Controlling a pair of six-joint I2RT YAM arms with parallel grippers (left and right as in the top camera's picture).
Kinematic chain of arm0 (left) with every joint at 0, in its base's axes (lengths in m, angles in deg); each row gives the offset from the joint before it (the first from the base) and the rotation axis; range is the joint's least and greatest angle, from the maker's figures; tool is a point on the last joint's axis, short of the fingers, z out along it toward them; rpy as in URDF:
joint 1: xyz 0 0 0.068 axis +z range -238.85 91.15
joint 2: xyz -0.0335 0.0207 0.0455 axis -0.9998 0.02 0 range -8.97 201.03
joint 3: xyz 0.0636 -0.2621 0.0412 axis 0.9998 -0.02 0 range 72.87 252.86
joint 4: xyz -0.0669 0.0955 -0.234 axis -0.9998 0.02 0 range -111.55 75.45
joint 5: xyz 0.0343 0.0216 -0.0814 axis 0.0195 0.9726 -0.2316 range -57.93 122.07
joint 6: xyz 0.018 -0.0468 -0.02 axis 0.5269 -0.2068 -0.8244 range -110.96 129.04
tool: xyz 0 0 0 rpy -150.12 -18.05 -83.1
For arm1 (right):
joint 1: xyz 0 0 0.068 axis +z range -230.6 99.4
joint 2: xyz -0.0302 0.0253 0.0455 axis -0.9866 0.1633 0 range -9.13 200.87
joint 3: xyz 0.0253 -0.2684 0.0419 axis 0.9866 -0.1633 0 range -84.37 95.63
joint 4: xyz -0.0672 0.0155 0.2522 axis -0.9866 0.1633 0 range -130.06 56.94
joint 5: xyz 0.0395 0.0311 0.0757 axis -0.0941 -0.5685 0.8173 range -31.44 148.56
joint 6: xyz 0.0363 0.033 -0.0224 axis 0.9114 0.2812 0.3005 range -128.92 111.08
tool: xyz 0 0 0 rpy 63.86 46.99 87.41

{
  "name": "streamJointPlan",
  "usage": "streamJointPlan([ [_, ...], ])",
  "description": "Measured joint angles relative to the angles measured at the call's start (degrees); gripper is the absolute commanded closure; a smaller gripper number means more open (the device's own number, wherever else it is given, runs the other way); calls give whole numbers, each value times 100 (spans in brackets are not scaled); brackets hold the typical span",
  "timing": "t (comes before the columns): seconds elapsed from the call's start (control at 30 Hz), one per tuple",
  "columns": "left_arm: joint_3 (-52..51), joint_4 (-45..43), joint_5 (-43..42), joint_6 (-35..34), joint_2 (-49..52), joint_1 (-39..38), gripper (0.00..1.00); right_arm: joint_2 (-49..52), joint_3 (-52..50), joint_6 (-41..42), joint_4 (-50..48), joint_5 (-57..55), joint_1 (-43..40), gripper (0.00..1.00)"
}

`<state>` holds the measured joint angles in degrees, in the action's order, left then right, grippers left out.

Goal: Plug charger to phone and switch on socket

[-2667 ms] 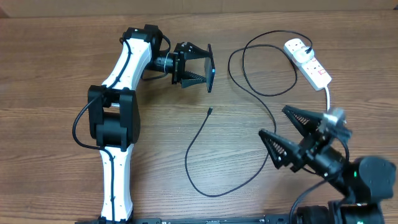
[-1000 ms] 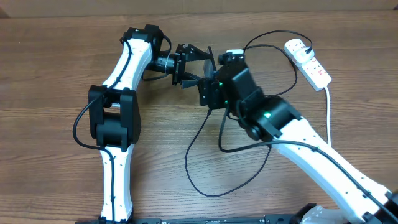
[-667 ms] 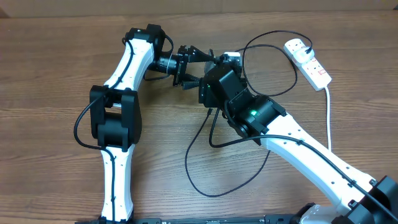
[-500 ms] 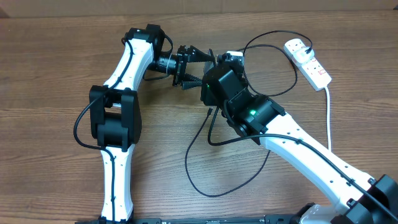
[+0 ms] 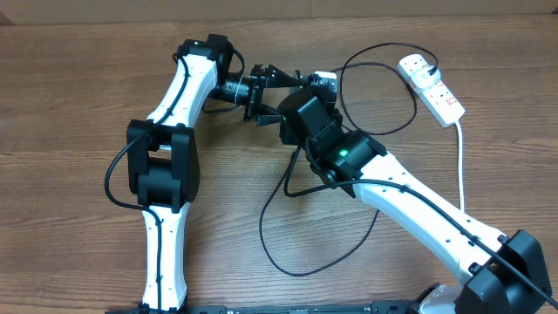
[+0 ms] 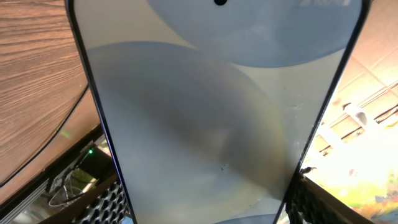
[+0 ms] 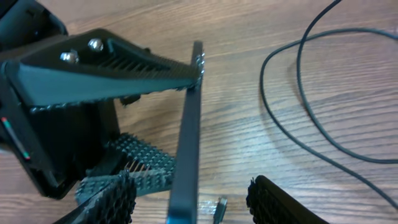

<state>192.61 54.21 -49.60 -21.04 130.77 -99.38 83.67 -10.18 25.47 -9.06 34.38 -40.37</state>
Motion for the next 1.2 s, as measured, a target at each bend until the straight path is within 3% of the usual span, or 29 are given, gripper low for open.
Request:
streamJointPlan([
  [0.07, 0, 0, 7, 0, 0, 0, 32, 0, 0, 0, -2, -66, 0, 51],
  [0.37, 0, -2, 7, 0, 0, 0, 32, 7, 0, -7, -22, -155, 0, 53],
  [0.53, 0, -2, 7, -2, 0, 0, 32, 35, 0, 2, -72, -131, 0, 62],
  [1.2, 0, -2, 7, 0, 0, 0, 32, 39, 0, 15, -103, 42, 0, 70],
])
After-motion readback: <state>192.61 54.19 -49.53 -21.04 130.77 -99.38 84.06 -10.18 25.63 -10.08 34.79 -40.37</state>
